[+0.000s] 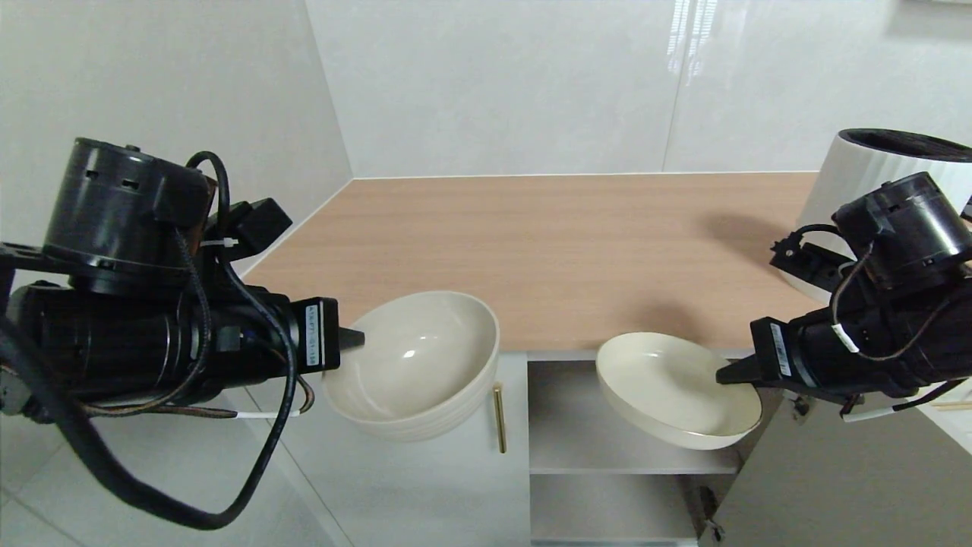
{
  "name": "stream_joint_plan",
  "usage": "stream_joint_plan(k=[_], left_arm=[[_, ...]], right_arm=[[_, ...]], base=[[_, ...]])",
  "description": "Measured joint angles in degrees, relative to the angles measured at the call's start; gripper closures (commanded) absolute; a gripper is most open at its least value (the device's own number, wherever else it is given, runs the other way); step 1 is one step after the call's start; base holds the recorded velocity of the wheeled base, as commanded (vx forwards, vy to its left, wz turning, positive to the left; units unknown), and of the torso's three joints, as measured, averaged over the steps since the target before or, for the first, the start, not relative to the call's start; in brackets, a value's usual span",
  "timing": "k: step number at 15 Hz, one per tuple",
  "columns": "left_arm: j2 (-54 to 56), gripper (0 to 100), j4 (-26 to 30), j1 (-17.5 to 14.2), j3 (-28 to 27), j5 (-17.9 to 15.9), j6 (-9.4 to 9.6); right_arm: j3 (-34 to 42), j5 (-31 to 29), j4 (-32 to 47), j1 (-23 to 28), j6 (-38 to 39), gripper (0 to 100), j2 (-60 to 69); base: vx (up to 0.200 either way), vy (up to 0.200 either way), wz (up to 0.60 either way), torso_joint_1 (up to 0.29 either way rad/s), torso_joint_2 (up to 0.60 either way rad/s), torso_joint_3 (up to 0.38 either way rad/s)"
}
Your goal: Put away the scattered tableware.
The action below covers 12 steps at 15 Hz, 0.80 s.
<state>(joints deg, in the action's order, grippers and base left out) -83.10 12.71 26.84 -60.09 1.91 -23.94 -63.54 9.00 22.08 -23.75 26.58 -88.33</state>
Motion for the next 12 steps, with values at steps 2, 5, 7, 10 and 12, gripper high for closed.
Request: stream_joint_plan(k=[2,5,7,10,12], left_arm=[[0.00,100,0.09,0.11,0.02,-0.13,0.02],[0.22,100,0.04,0.00,-0.02,-0.06,0.22],[0.24,100,0.04,0.07,-0.02,-0.11,0.24],[0.22,100,0.04,0.11,-0.02,-0.17,0.24],[0.24,100,0.09,0.13,-0.02,-0.44,0.24]], right_arm=[[0.37,0.04,-0.02,0.68,-1.10,100,0.02],[0.52,0.02,-0.11,0.93,-1.29,100,-0.23],[0.61,0.04,-0.07,0.88,-2.13,100,-0.39],[0.98,0.02,-0.11,0.93,-2.94,100,-0.78],[1.05,0.02,-0.11,0.82,-2.94,100,-1.05]], base=[[0.000,0.000,0.00,0.000,0.00,0.000],[0.000,0.000,0.00,0.000,0.00,0.000],[0.000,0.000,0.00,0.000,0.00,0.000],[0.000,0.000,0.00,0.000,0.00,0.000],[0.000,0.000,0.00,0.000,0.00,0.000]])
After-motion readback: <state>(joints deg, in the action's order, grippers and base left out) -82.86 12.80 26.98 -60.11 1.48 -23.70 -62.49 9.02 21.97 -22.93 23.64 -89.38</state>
